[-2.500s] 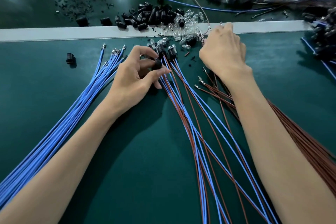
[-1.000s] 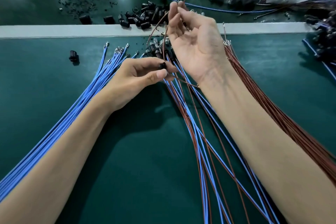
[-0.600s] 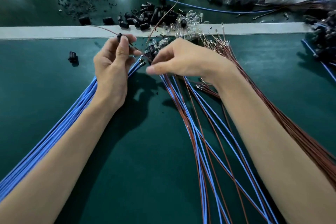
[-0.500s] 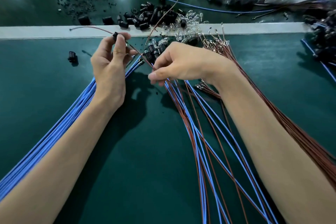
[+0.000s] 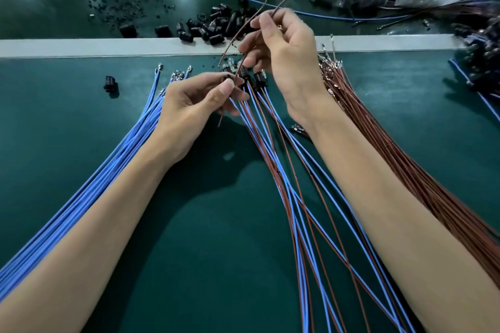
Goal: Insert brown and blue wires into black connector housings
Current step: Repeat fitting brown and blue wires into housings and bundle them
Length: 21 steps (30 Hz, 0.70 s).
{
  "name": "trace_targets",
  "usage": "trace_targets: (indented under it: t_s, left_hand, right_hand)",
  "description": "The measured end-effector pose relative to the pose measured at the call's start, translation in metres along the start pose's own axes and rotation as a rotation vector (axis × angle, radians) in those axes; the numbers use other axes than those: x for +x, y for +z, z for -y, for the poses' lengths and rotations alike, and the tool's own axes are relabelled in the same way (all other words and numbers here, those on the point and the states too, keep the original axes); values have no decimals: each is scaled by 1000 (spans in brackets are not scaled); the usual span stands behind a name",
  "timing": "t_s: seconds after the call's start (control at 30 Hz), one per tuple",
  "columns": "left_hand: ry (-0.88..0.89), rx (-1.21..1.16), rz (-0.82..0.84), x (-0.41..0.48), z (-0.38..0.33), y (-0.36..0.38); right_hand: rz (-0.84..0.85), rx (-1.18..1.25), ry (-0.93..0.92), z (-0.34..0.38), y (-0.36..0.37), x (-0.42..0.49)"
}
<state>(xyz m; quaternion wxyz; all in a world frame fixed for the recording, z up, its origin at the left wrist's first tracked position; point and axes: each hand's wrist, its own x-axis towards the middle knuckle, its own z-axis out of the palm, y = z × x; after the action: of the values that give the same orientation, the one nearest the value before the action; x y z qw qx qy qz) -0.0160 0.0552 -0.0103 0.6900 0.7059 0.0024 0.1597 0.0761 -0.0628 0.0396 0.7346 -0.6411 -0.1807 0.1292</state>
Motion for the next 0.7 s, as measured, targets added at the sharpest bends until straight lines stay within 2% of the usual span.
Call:
trace_targets:
  t_s: [0.1, 0.17, 0.23, 0.3, 0.4, 0.53, 0.7]
  left_hand:
    - [-9, 30, -30, 0, 0, 2]
    - [-13, 56, -51, 1, 0, 2]
    - [-11, 71, -61, 2, 1, 2]
    - [-18, 82, -73, 2, 3, 2]
    - [3, 131, -118, 3, 5, 2]
    - [41, 201, -170, 4, 8, -2]
    - [45, 128, -182, 4, 8, -2]
  right_hand:
    - [-41, -87, -47, -2, -5, 2]
    - [79, -181, -1, -3, -8, 3]
    - [274, -332, 75, -6, -10, 1]
    - [366, -431, 101, -9, -11, 0]
    - [276, -453, 56, -9, -14, 3]
    - [157, -281, 52, -6, -22, 8]
    - [181, -216, 69, -6, -24, 7]
